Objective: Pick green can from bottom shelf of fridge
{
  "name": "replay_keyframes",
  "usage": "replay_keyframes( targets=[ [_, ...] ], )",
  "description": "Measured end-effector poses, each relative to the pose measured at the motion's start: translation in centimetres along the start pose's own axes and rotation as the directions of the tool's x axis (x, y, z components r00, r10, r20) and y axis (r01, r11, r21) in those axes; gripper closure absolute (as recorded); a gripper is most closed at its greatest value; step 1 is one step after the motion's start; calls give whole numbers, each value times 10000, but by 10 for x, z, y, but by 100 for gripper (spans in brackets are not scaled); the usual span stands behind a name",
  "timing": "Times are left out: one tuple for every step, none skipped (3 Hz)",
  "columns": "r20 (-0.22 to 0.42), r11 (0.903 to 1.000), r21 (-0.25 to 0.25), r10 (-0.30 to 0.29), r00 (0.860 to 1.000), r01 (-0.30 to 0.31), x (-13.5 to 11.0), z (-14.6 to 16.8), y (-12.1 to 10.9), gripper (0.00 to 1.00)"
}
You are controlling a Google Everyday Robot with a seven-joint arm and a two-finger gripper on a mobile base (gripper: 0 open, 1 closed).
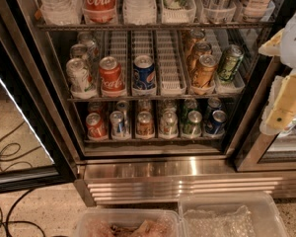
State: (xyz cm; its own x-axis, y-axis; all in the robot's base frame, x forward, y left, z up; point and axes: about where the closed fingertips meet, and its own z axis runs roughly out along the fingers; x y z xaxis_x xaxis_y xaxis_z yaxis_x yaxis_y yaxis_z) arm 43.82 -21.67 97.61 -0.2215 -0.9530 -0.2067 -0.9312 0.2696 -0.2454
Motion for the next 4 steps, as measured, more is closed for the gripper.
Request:
replay_keyframes(
  targets=[
    [2,10000,2,4,10000,-4,0,0,0,0],
    [186,9986,261,454,9988,-459,0,5,-1,0],
    [186,9986,261,454,9988,-459,0,5,-1,0],
    [957,9983,-124,573,9938,-563,-5,12,-8,0]
  ],
)
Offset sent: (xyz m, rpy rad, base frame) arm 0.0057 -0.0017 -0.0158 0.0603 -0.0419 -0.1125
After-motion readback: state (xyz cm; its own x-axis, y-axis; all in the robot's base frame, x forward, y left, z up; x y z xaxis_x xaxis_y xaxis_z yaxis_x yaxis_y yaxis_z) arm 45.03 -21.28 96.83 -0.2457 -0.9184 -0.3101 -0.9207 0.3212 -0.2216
